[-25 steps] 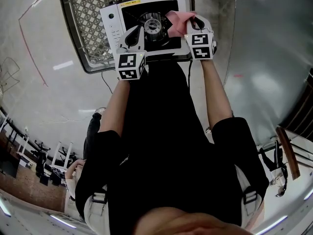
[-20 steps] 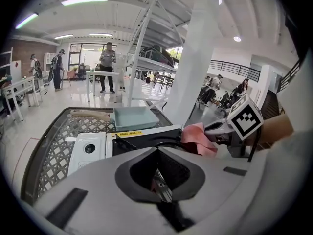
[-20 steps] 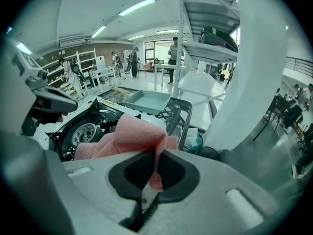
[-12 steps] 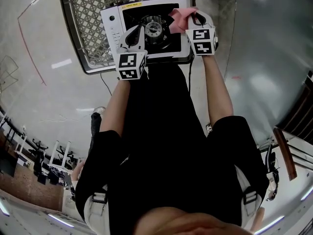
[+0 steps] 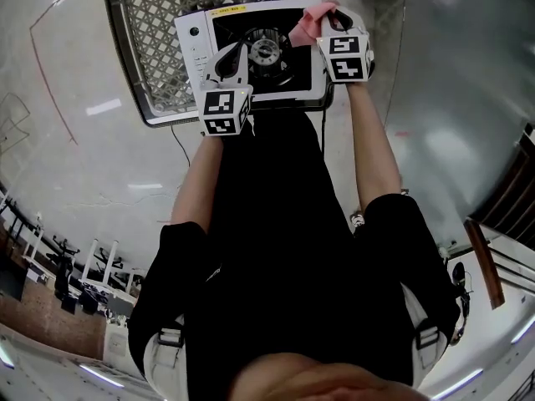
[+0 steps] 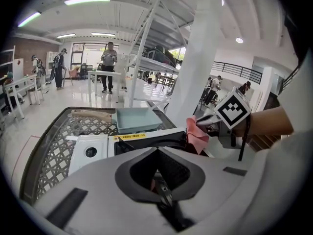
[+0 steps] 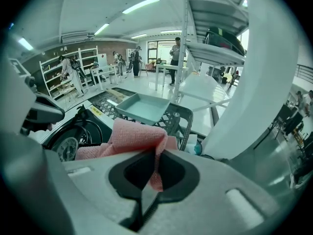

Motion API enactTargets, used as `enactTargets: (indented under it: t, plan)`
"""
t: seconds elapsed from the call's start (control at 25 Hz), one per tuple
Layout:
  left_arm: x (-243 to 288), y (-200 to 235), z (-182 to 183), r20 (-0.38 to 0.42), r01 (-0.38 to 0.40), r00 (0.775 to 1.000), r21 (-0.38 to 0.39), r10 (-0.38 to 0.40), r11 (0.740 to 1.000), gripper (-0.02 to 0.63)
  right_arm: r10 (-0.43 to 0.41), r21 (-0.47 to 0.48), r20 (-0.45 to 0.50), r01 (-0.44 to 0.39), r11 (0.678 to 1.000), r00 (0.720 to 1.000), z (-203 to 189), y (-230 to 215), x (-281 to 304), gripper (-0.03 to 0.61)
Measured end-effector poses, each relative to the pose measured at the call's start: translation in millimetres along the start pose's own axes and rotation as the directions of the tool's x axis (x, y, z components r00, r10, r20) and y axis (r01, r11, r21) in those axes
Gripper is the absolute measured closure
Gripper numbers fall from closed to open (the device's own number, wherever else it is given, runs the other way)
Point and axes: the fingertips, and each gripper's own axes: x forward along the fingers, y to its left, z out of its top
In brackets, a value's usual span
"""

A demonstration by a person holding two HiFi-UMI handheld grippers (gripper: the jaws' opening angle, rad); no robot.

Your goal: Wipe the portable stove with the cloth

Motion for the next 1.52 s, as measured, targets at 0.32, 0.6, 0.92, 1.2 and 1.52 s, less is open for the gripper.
enactTargets:
  t: [0.32, 0.6, 0.92, 1.2, 1.52]
  plan:
    - [-4, 9, 0, 0.008, -0.010, 1.000, -0.014, 0.010, 1.000, 0.615, -0.008, -0.033, 0.010, 0.008, 0.999, 1.000, 22, -3, 4, 0.569]
    - [-9, 16, 0, 0.015, -0.015, 1.000, -0.024, 0.016, 1.000, 0.615, -0.003, -0.036, 0.024, 0.004, 0.999, 1.000, 38, 3, 4, 0.569]
    - [-15, 28, 1, 0.018, -0.020, 1.000, -0.039, 0.021, 0.999, 0.615, 0.002, -0.167, -0.060, -0.012, 0.986, 0.998, 41, 20, 14, 0.569]
    - [-20, 39, -2, 0.021, -0.015, 1.000, -0.051, 0.016, 0.999, 0.615, -0.015, -0.223, -0.075, -0.002, 0.975, 0.997, 46, 35, 17, 0.569]
    - [-28, 54, 3, 0.033, -0.017, 0.999, -0.064, 0.019, 0.998, 0.615, -0.010, -0.276, -0.092, -0.016, 0.961, 0.996, 55, 58, 19, 0.569]
